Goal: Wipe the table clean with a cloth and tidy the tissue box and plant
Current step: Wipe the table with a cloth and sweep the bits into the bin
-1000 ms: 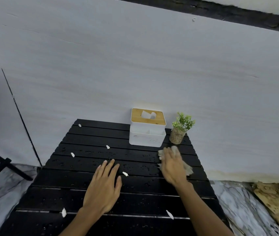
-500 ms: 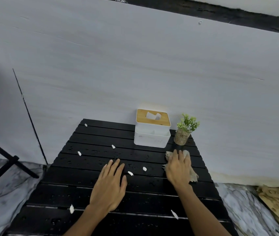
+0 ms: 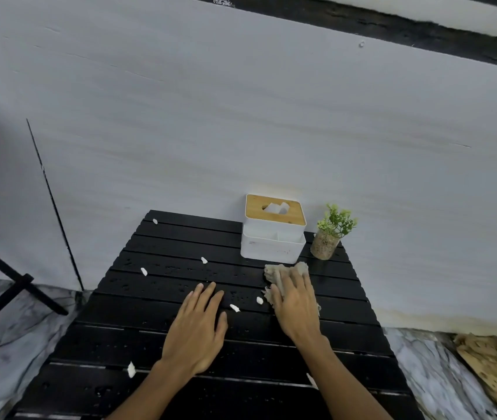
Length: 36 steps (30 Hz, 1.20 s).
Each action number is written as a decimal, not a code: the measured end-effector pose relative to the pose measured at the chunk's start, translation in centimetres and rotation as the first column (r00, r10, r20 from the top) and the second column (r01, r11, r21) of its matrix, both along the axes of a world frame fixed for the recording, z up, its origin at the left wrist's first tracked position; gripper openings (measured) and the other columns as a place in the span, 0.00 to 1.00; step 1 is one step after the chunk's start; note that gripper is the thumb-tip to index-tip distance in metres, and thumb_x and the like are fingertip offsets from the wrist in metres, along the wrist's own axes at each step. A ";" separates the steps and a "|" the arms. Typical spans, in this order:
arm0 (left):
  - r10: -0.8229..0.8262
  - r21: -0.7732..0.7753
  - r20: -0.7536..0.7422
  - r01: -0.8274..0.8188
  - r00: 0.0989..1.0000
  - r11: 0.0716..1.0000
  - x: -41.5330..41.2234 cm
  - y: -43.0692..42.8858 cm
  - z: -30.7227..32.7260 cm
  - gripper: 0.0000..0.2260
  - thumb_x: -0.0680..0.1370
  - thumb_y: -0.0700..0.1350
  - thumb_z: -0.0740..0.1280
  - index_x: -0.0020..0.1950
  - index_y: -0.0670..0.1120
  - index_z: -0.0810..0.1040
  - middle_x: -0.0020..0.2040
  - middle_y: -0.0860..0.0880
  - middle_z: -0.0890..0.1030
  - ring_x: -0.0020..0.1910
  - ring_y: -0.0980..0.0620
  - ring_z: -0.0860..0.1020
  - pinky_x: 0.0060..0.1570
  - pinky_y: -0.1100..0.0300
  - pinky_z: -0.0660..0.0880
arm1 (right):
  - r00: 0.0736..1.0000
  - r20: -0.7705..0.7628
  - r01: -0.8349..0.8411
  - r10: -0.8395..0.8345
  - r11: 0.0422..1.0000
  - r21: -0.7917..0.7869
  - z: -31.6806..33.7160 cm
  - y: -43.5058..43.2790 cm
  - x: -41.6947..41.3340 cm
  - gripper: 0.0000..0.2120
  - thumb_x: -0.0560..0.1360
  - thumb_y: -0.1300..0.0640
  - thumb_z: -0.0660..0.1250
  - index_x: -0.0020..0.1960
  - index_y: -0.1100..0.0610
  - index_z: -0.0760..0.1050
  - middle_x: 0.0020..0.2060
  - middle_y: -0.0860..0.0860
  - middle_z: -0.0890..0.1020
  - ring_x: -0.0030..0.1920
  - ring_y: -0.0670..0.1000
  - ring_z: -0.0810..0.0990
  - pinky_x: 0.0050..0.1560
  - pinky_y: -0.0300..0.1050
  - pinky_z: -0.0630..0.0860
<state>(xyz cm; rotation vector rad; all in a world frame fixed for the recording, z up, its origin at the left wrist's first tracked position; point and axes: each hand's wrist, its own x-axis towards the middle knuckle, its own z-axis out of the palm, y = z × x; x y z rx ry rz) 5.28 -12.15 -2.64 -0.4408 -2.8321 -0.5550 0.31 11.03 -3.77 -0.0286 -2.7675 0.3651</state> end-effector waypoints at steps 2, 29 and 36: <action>0.004 0.009 -0.007 -0.004 1.000 1.000 0.0 0.0 0.0 0.32 0.78 0.60 0.38 0.77 0.48 0.61 0.78 0.51 0.58 0.78 0.52 0.49 0.74 0.59 0.43 | 1.000 -0.016 0.016 -0.017 0.998 -0.057 -0.3 0.0 -0.6 0.16 0.82 0.53 0.63 0.66 0.60 0.76 0.68 0.62 0.73 0.70 0.64 0.70 0.71 0.61 0.70; 0.038 -0.017 0.011 -0.038 0.999 0.999 0.1 -1.1 0.6 0.34 0.77 0.60 0.36 0.78 0.47 0.56 0.79 0.51 0.54 0.78 0.54 0.47 0.73 0.61 0.37 | 0.849 0.047 -0.469 0.527 0.792 -0.391 2.8 -3.2 -3.0 0.14 0.83 0.54 0.64 0.64 0.58 0.80 0.63 0.45 0.78 0.62 0.41 0.76 0.64 0.33 0.70; 0.054 -0.001 0.013 -0.054 0.998 0.999 0.2 -1.2 0.4 0.28 0.81 0.57 0.45 0.77 0.46 0.59 0.79 0.49 0.57 0.78 0.53 0.50 0.74 0.59 0.42 | 0.873 0.248 -0.375 0.420 0.903 -0.210 0.8 -4.3 -4.4 0.34 0.79 0.29 0.44 0.77 0.44 0.65 0.79 0.44 0.64 0.81 0.51 0.52 0.80 0.58 0.54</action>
